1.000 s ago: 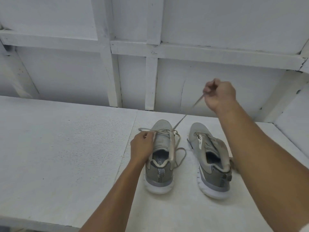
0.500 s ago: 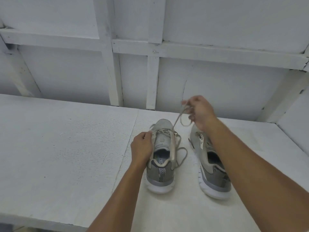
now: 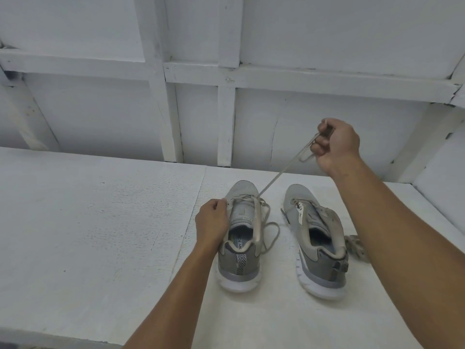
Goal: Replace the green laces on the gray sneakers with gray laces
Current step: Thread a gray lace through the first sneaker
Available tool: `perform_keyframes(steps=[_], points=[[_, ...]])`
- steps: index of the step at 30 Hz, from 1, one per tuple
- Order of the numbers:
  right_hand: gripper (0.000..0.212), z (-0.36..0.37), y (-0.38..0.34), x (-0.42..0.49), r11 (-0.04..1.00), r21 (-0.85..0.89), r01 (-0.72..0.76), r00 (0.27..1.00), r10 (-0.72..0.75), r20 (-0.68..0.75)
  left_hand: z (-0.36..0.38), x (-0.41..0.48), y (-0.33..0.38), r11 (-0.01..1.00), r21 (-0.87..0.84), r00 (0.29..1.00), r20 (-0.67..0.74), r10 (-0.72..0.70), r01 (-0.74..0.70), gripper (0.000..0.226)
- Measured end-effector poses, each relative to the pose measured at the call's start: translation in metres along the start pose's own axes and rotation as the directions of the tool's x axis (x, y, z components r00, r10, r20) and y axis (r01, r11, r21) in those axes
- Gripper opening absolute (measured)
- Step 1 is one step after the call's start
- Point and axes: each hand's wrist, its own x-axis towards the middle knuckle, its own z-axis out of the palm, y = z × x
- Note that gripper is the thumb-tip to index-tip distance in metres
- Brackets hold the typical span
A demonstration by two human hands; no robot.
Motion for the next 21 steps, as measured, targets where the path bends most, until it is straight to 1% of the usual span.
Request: perform_keyframes(steps=[1,3,5,6,8,10,12,14,17,19,20,21], points=[[0.014,-0.001,0.0,-0.001,0.998,-0.062,0.029,1.0,-0.029,0.008,0.0,0.001,0.003,0.999,0.031,1.0,0.016,0.004,-0.004,0.03],[0.011,-0.003,0.0,-0.006,0.954,-0.269,0.129,0.991,-0.119,0.052,0.001,0.008,0.013,0.985,0.166,0.998,0.052,0.032,-0.041,0.029],[0.015,-0.004,0.002,-0.014,0.849,-0.469,0.241,0.97,-0.194,0.146,0.007,0.022,0.027,0.936,0.323,0.987,0.123,0.101,-0.136,0.031],[0.021,-0.003,0.004,-0.018,0.806,-0.519,0.283,0.958,-0.212,0.193,0.011,0.03,0.036,0.891,0.4,0.97,0.197,0.143,-0.213,0.033],[0.033,-0.002,0.011,-0.028,0.757,-0.569,0.322,0.944,-0.214,0.25,0.025,0.046,0.052,0.767,0.517,0.902,0.39,0.184,-0.38,0.037],[0.041,-0.002,0.018,-0.038,0.723,-0.606,0.33,0.94,-0.191,0.284,0.04,0.056,0.063,0.649,0.573,0.82,0.553,0.145,-0.501,0.04],[0.044,-0.003,0.025,-0.047,0.673,-0.652,0.35,0.929,-0.161,0.332,0.05,0.062,0.069,0.558,0.605,0.764,0.64,0.085,-0.568,0.041],[0.044,-0.006,0.03,-0.058,0.649,-0.674,0.353,0.919,-0.105,0.381,0.055,0.067,0.071,0.492,0.631,0.741,0.671,0.043,-0.6,0.039],[0.044,-0.009,0.035,-0.073,0.642,-0.683,0.348,0.899,-0.021,0.438,0.056,0.069,0.075,0.443,0.646,0.724,0.69,0.01,-0.622,0.04],[0.043,-0.01,0.038,-0.08,0.607,-0.71,0.356,0.879,0.04,0.475,0.055,0.069,0.076,0.433,0.643,0.723,0.69,0.032,-0.632,0.041],[0.042,-0.011,0.038,-0.082,0.565,-0.739,0.368,0.87,0.071,0.487,0.055,0.068,0.077,0.445,0.635,0.725,0.686,0.049,-0.631,0.04],[0.04,-0.012,0.038,-0.084,0.499,-0.776,0.386,0.862,0.105,0.496,0.055,0.069,0.077,0.486,0.619,0.732,0.678,0.065,-0.617,0.039]])
